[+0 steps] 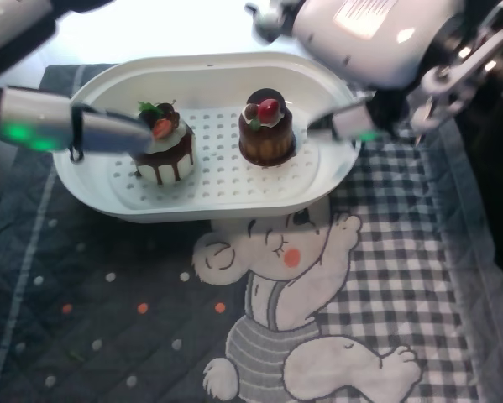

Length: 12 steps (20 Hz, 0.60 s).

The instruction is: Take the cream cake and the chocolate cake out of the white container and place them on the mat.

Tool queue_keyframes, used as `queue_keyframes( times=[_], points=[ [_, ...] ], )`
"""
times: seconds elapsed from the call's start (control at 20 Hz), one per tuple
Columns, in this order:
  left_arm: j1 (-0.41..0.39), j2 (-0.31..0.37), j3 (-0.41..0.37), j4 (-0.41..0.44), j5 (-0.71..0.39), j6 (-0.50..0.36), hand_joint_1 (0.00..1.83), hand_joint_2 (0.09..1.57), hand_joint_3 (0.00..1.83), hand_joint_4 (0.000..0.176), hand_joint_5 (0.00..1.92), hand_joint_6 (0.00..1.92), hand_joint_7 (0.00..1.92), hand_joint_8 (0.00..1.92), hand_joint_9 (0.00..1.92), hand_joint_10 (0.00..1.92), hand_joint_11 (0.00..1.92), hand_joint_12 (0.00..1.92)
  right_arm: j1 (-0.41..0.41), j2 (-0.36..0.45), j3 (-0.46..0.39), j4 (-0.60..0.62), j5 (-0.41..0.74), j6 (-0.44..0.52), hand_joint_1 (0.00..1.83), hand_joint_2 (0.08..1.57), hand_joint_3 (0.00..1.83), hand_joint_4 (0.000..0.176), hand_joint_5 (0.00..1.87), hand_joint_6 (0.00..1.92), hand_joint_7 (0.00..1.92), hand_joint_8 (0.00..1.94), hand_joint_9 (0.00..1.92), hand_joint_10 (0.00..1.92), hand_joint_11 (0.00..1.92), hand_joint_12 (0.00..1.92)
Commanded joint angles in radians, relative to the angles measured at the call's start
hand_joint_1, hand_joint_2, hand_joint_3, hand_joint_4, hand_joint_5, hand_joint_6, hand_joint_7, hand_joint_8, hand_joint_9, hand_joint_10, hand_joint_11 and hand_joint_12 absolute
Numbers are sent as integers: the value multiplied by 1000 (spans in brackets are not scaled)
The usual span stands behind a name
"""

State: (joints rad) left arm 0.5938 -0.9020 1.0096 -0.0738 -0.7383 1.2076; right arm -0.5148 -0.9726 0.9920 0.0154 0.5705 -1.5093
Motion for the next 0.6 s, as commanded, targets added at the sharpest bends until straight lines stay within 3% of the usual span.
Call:
queue_keyframes(
  times=[0.0, 0.05, 0.1, 0.15, 0.2, 0.25, 0.45, 0.55],
  points=[
    [-28, -2, 3, 3, -77, 17, 671, 844, 23, 57, 219, 16, 2, 0, 1, 0, 0, 334, 12, 1, 4, 3, 99, -15, 921, 757, 36, 0, 687, 64, 672, 50, 451, 459, 9, 1504],
    [-46, -9, 10, 15, -41, 20, 711, 872, 16, 30, 217, 8, 84, 12, 76, 20, 0, 532, 12, -3, 8, 13, 96, -15, 890, 763, 19, 0, 706, 35, 666, 21, 459, 402, 7, 1497],
    [-51, -14, 15, 17, -27, 20, 711, 872, 16, 30, 217, 8, 84, 12, 76, 20, 0, 532, 12, -5, 10, 17, 95, -15, 890, 763, 19, 0, 706, 35, 666, 21, 459, 402, 7, 1497],
    [-60, -27, 28, 21, 2, 20, 683, 894, 8, 5, 242, 9, 188, 20, 169, 35, 0, 720, 12, -13, 20, 25, 93, -15, 851, 803, 12, 0, 672, 5, 660, 5, 512, 322, 68, 1461],
    [-68, -38, 41, 20, 24, 20, 679, 894, 4, 0, 266, 14, 204, 16, 191, 35, 0, 793, 12, -24, 30, 38, 91, -15, 840, 824, 13, 0, 638, 0, 674, 6, 542, 309, 70, 1477],
    [-75, -49, 55, 18, 48, 19, 657, 891, 2, 8, 280, 14, 213, 12, 215, 38, 0, 921, 12, -35, 43, 59, 91, -15, 827, 817, 8, 0, 616, 0, 670, 4, 534, 299, 33, 1465],
    [-86, -78, 95, 1, 121, 19, 670, 872, 0, 0, 299, 8, 273, 14, 285, 45, 0, 1220, 12, -102, 110, 177, 84, -15, 762, 805, 2, 0, 462, 0, 554, 1, 454, 136, 0, 1225],
    [-86, -88, 108, -13, 144, 19, 680, 870, 0, 0, 301, 6, 303, 16, 321, 56, 0, 1317, 12, -135, 136, 240, 84, -14, 713, 855, 13, 0, 443, 2, 536, 0, 487, 71, 0, 1224]
  ],
)
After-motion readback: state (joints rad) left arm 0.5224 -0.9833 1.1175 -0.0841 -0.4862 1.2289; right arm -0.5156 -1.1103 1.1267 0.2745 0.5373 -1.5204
